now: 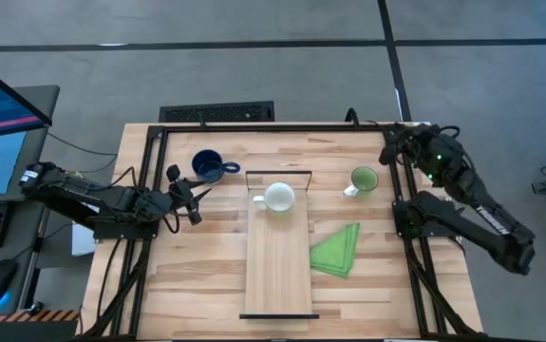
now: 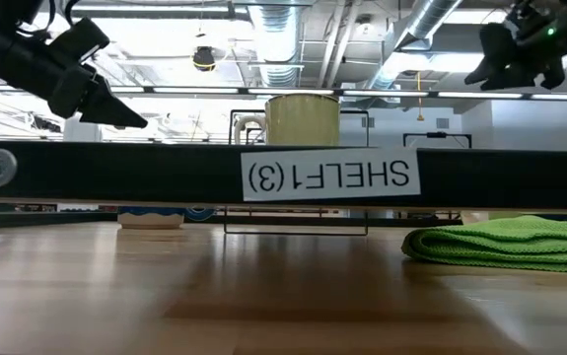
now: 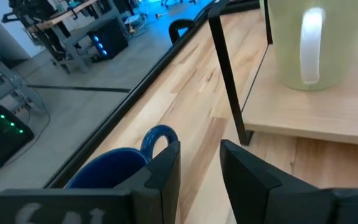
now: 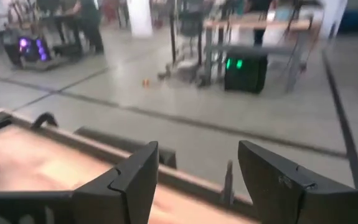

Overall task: Stack small to large cups/mugs on shelf
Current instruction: Put the green mug on the shelf

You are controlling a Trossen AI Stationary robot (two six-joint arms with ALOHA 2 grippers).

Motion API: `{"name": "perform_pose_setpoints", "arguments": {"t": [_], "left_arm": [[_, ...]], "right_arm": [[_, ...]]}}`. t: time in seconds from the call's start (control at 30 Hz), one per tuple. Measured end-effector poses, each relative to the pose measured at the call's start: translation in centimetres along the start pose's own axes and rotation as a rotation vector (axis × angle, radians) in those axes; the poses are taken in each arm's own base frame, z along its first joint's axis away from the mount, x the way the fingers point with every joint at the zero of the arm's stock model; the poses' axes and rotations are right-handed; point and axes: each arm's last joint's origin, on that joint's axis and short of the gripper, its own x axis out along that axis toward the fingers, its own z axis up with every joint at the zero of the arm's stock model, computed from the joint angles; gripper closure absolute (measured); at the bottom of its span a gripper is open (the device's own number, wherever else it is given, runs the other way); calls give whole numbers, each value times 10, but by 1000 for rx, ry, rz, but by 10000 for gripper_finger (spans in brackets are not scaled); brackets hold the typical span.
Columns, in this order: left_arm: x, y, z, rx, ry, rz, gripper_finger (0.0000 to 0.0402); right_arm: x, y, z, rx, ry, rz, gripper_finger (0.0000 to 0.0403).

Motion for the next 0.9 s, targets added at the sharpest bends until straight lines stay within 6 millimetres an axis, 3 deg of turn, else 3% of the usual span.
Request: {"name": "perform_pose_setpoints", "arguments": {"t": [0.23,0.53,0.9], "left_arm": [[0,0,-1,-30,9,0,297],[0,0,-6,-93,48,1,297],[0,0,-10,-129,81,7,297]], "right_arm": [[-5,11,19,17,180,131,158],[-10,19,40,93,125,227,158],[-12,19,40,93,123,230,158]]}}
